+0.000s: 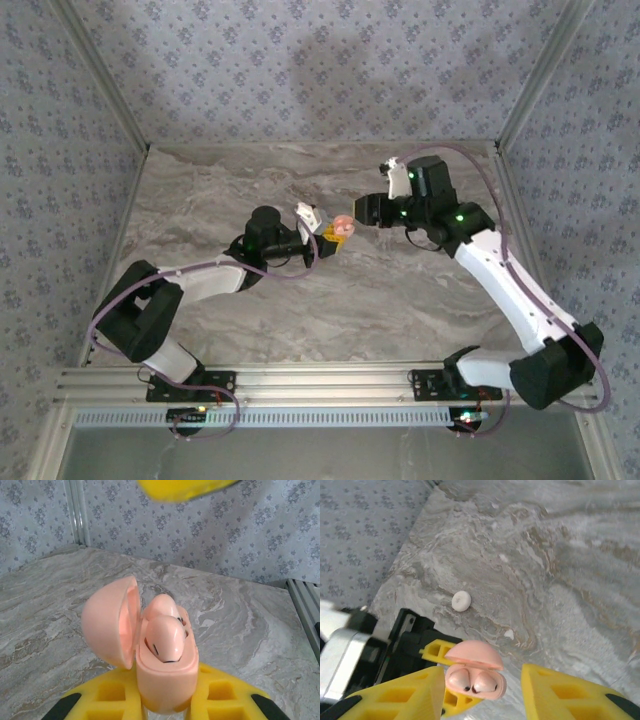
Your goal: Insert the wireless bluetooth earbuds into the charging case
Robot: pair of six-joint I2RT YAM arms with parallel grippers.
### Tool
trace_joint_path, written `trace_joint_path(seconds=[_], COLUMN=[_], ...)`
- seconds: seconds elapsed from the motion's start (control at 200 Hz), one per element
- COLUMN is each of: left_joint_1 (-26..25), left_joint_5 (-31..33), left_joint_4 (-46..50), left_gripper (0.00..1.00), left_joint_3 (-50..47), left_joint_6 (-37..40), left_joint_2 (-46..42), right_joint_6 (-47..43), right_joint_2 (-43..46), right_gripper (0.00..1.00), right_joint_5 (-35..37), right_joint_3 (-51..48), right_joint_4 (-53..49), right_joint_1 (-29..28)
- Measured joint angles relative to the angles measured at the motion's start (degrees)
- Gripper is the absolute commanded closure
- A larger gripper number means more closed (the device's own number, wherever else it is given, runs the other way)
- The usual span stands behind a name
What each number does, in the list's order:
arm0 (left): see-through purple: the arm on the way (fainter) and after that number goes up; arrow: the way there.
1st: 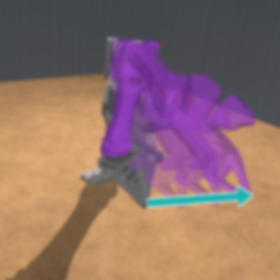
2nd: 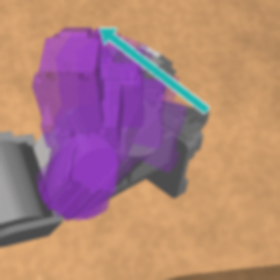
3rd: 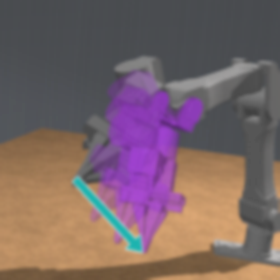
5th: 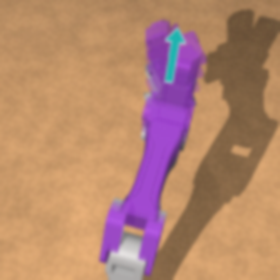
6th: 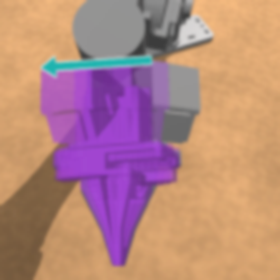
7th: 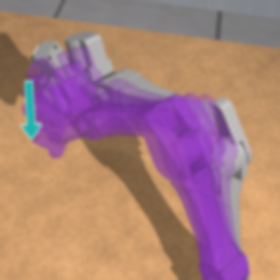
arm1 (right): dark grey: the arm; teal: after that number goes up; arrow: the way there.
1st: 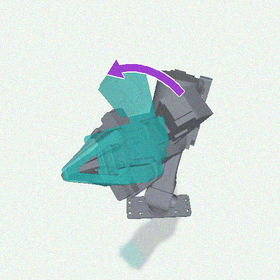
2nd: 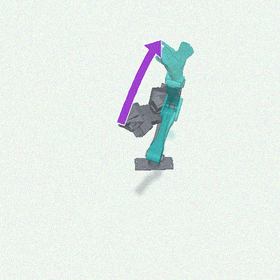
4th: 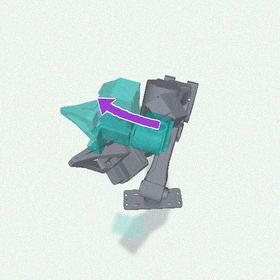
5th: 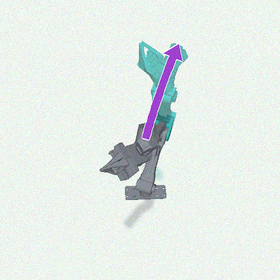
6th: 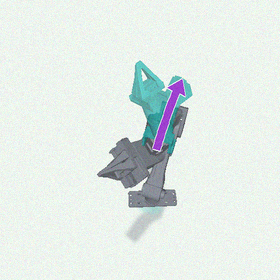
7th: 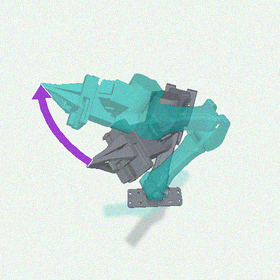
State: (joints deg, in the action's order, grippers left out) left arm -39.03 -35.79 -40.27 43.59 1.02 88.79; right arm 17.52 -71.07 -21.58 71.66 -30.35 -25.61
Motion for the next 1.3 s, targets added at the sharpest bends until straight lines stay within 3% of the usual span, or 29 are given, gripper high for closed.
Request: trace_joint_path(seconds=[0.35, 0.63, 0.889, 1.299], left_joint_1=[-0.94, -1.6, -1.6, -1.66], left_joint_5=[-3.65, -5.35, -5.6, -6.23], left_joint_4=[3.78, 7.19, 7.76, 9.44], left_gripper=[0.96, 0.96, 0.96, 0.96], left_joint_3=[0.52, 1.84, 2.12, 2.84], left_joint_6=[4.24, 7.17, 7.63, 8.02], left_joint_2=[-1.99, -3.19, -3.3, -3.3], right_joint_6=[-36.33, -59.06, -67.95, -70.12], right_joint_2=[9.22, 3.63, -2.43, -4.68], right_gripper=[0.4, 0.29, 0.27, 0.3], right_joint_5=[-6.93, -7.93, -7.58, -7.63], right_joint_3=[-0.04, 2.56, 3.23, 3.23], right_joint_4=[-5.01, -13.6, -16.68, -17.25], right_joint_1=[0.15, -2.6, -3.06, -3.04])
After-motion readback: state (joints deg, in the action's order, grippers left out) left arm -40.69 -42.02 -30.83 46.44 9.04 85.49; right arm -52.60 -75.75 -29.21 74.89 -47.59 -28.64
